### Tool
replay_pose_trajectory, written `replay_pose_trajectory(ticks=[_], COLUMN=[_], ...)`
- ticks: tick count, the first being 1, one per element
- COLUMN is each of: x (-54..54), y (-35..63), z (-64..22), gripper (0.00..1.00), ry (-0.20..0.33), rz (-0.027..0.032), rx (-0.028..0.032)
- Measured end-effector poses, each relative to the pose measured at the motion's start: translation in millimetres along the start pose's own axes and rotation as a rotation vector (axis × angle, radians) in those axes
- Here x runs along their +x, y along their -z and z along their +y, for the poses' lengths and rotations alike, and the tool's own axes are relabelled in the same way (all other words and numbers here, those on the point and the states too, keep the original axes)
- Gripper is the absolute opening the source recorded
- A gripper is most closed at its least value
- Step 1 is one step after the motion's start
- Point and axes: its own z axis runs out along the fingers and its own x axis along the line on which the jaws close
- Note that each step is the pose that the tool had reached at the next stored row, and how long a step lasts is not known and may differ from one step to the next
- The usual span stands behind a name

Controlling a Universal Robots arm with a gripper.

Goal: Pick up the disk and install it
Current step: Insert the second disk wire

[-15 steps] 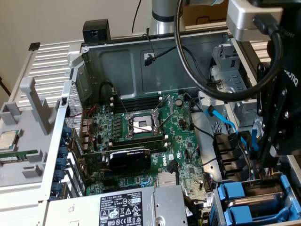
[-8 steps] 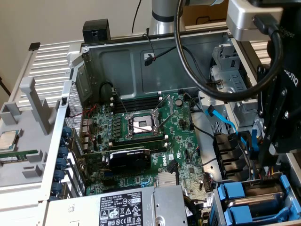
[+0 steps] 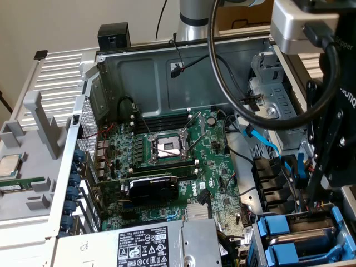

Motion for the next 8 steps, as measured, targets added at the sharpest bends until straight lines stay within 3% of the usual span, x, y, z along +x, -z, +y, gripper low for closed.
replay_pose_trajectory(ticks=[5, 8], x=[4.2, 7.9], y=[-0.3, -2.1], z=[-10.0, -11.8], gripper=[0.11, 0.11], ry=[0.001, 0.002], rz=[-0.0209, -0.0361], rx=[-0.0015, -0.0027])
